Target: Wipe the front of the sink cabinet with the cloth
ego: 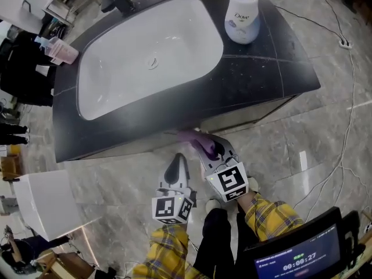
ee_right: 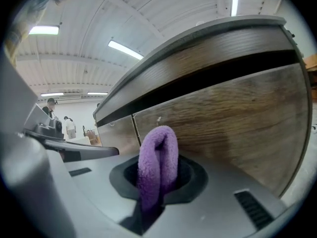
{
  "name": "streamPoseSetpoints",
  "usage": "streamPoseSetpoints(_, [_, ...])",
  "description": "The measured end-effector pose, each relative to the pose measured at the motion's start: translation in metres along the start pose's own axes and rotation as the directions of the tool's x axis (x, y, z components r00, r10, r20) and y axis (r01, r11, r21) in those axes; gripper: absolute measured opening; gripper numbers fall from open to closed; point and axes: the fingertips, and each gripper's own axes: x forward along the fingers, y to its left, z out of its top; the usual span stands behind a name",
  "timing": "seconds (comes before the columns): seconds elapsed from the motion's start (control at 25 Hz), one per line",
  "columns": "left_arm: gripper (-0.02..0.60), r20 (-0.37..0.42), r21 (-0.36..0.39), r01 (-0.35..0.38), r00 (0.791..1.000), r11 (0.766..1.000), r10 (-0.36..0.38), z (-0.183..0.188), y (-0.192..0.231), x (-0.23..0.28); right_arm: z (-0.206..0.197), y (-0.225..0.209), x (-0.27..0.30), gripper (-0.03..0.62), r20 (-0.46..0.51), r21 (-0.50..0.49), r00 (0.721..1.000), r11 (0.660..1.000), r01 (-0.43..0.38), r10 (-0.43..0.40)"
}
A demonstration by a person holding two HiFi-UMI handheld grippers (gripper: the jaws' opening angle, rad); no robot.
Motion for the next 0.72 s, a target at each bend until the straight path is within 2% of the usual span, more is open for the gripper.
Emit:
streamPoseSetpoints(0.4, [0.008, -0.006, -0.011, 0.057, 0.998, 0.998, -0.057, -0.003, -0.05, 0.041, 0.007, -0.059, -0.032, 0.044, 0.01, 0.0, 0.999, 0.999, 0.042, -0.042])
streamPoseSetpoints(0.72, [0.008, -0.018, 0.001, 0.136, 0.991, 0.991, -0.136, -0.001, -0.107, 0.077, 0.011, -0.12, -0.073, 0.044, 0.008, -0.003, 0.991, 0.991, 0.137, -0.136])
